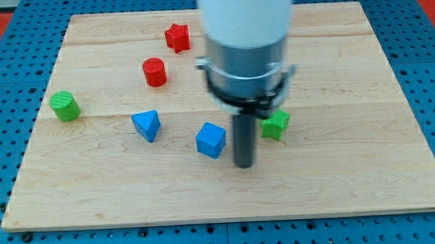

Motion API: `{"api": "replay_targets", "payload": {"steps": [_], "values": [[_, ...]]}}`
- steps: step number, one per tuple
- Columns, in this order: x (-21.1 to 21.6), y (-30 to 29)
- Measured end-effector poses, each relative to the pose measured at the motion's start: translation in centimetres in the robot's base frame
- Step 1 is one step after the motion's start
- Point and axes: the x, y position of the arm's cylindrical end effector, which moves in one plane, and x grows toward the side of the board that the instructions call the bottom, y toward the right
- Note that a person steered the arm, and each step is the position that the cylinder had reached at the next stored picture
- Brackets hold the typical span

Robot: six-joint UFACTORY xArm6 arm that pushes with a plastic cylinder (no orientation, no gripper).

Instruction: Nudge the blue cube towards down a bit

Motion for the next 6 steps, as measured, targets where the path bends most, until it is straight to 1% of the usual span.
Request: {"api": "replay_targets", "payload": {"steps": [1, 2, 3, 4, 5, 6], "values": [[-3.0, 4.0], [-7.8, 2.6], [-10.2, 0.0], [-9.1, -4.3], [-8.6, -10.4], [-5.2, -9.0]]}}
